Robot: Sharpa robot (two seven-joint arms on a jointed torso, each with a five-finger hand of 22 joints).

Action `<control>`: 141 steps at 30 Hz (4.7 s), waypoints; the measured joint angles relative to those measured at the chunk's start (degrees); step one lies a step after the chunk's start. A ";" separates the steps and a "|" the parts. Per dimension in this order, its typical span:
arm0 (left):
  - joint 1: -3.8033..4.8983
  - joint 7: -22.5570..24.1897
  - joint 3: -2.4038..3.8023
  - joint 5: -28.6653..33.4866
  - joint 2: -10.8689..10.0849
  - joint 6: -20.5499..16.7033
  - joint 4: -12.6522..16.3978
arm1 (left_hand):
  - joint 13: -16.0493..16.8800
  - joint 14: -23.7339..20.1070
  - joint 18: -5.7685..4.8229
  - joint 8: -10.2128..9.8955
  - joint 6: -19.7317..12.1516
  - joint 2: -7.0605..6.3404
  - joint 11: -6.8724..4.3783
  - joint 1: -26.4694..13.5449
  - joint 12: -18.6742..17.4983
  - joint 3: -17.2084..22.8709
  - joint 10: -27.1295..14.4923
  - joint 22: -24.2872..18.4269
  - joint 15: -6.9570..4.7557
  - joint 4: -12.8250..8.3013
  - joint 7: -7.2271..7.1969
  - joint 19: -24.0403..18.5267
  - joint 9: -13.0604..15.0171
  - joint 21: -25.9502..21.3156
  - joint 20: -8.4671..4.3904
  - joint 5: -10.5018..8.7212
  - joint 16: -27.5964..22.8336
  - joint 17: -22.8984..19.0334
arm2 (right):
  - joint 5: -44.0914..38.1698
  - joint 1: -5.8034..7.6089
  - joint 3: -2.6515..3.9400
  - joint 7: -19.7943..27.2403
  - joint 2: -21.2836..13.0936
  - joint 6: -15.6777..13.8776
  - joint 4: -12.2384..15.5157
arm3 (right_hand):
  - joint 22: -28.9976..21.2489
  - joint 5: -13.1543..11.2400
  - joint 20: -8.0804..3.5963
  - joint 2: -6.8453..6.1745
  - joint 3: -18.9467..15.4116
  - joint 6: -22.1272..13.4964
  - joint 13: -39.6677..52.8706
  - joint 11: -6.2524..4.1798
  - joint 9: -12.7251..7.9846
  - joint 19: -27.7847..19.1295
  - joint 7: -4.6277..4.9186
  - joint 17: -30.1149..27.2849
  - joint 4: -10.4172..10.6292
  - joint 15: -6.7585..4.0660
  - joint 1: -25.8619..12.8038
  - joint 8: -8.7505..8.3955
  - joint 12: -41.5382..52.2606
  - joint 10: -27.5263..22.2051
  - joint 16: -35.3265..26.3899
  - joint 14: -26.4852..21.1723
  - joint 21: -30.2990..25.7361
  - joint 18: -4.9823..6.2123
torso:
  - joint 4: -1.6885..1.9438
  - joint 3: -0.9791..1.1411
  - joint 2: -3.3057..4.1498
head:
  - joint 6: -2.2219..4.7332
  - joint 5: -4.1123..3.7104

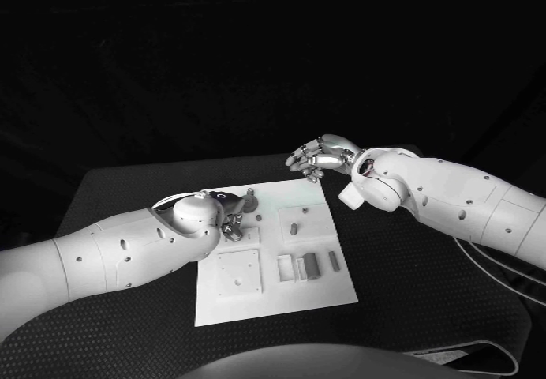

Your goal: Assemble the parts on the task board

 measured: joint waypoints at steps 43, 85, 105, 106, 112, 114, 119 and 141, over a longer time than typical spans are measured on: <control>-0.02 0.18 0.00 -0.26 -0.66 -0.53 0.26 | 0.22 -0.21 0.00 -1.62 -1.42 0.01 0.74 0.32 -0.61 -0.08 -0.35 -0.38 0.01 -0.08 1.42 -0.21 -0.32 0.00 0.20 -0.01 -0.48 0.09 | -0.01 -0.05 0.00 -0.03 -0.02 0.07 0.02 | 0.00 0.00 0.20 0.01 0.00 -0.05 -0.06 0.00 -0.10 0.21 0.27 -0.04 0.00 0.18 -0.47 -0.29 0.00 0.00 0.00 -0.01 0.00 -0.33 | 0.03 -0.03 0.00 | -0.11 0.22; -0.02 0.22 -0.52 -0.26 -0.49 1.01 0.12 | 0.36 -0.13 0.01 -2.05 -1.62 -0.31 0.91 0.61 -0.61 -0.08 -0.52 -0.43 0.29 -0.08 1.62 -0.42 -0.10 0.00 0.41 -0.01 -0.48 0.19 | -0.01 -0.21 0.00 -0.04 0.12 0.14 -0.21 | 0.00 0.00 0.08 -0.21 0.00 -0.32 -0.15 0.00 -0.15 0.33 0.33 -0.04 0.00 0.27 -0.69 -0.29 0.00 0.00 0.00 -0.09 -0.21 0.02 | 0.03 -0.05 0.01 | -0.52 0.03; -0.03 0.15 -0.51 -0.28 -0.44 0.02 0.10 | 0.50 -0.12 0.01 -2.04 -1.74 -1.36 1.12 -0.45 -0.61 -0.45 -0.72 -0.63 0.31 1.12 1.96 -0.42 0.21 0.00 0.41 -2.21 -0.48 0.30 | -0.01 -0.24 -0.01 -0.03 0.08 0.17 -0.22 | 0.00 0.00 0.09 -0.21 0.00 -0.25 -0.15 0.00 -0.20 0.32 0.25 -0.08 0.00 0.18 -0.69 -0.29 0.00 0.00 0.00 0.03 -0.21 -0.15 | 0.00 0.01 0.01 | -0.38 0.02; -0.03 0.15 -0.51 -0.28 -0.44 -0.07 0.11 | 0.50 -0.19 0.01 -2.04 -1.83 -1.36 1.12 -0.45 -0.61 -0.59 -0.73 -0.63 0.38 1.26 2.04 -0.42 0.21 0.00 0.41 -2.21 -0.48 0.30 | -0.01 -0.24 -0.01 -0.03 0.07 0.17 -0.21 | 0.00 0.00 0.09 -0.21 0.00 -0.24 -0.19 0.00 -0.20 0.32 0.25 -0.08 0.00 0.17 -0.69 -0.29 0.00 0.00 0.00 0.03 -0.21 -0.16 | -0.01 0.01 0.01 | -0.37 0.02; -0.03 0.14 -0.51 -0.28 -0.44 -0.38 0.12 | 0.49 -0.13 0.00 -2.03 -1.83 -1.58 1.13 -0.67 -0.61 -0.60 -0.73 -0.63 0.46 1.27 2.05 -0.42 0.16 0.00 0.41 -2.21 -0.48 0.30 | -0.01 -0.24 -0.01 -0.03 0.06 0.18 -0.19 | 0.00 0.00 0.09 -0.21 0.00 -0.23 -0.20 0.00 -0.20 0.32 0.23 -0.08 0.00 0.17 -0.69 -0.29 0.00 0.00 0.00 0.03 -0.21 -0.19 | -0.01 0.01 0.01 | -0.37 -0.01; -0.03 0.14 -0.51 -0.28 -0.44 -0.46 0.12 | 0.49 -0.23 0.01 -2.03 -1.83 -1.58 1.12 -0.67 -0.61 -0.60 -0.73 -0.63 0.37 1.27 2.04 -0.42 0.16 0.00 0.41 -2.21 -0.48 0.30 | -0.01 -0.24 -0.01 -0.03 0.05 0.18 -0.19 | 0.00 0.00 0.09 -0.21 0.00 -0.22 -0.20 0.00 -0.19 0.32 0.22 -0.08 0.00 0.17 -0.69 -0.29 0.00 0.00 0.00 0.03 -0.21 -0.19 | -0.01 0.02 0.00 | -0.41 -0.01; -0.03 0.15 -0.51 -0.27 -0.44 -0.58 0.15 | 0.54 -0.33 0.00 -2.03 -1.84 -1.74 1.12 -0.51 -0.61 -0.60 -0.73 -0.63 0.28 1.27 2.03 -0.42 0.15 0.00 0.41 -2.21 -0.48 0.29 | -0.01 -0.24 -0.01 -0.03 0.02 0.18 -0.19 | 0.00 0.00 0.09 -0.21 0.00 -0.35 -0.19 0.00 -0.19 0.32 0.34 -0.08 0.00 0.18 -0.69 -0.29 0.00 0.00 0.00 0.03 -0.21 -0.21 | -0.01 0.01 0.00 | -0.42 -0.04; -0.03 0.25 -0.52 -0.27 -0.25 -1.45 0.37 | 0.61 -0.55 0.00 -2.87 -2.78 -2.56 1.55 -0.60 -0.61 -0.84 -1.15 -0.79 0.50 1.50 2.75 -0.42 0.09 0.00 0.41 -2.21 -0.70 0.35 | -0.01 -0.25 -0.01 -0.03 -0.03 0.19 -0.10 | 0.00 0.00 0.10 -0.21 0.00 -0.44 -0.24 0.00 -0.19 0.32 0.25 -0.07 0.00 0.20 -0.69 -0.29 0.00 0.00 0.00 0.01 -0.21 -0.35 | 0.03 0.01 0.00 | -0.53 -0.05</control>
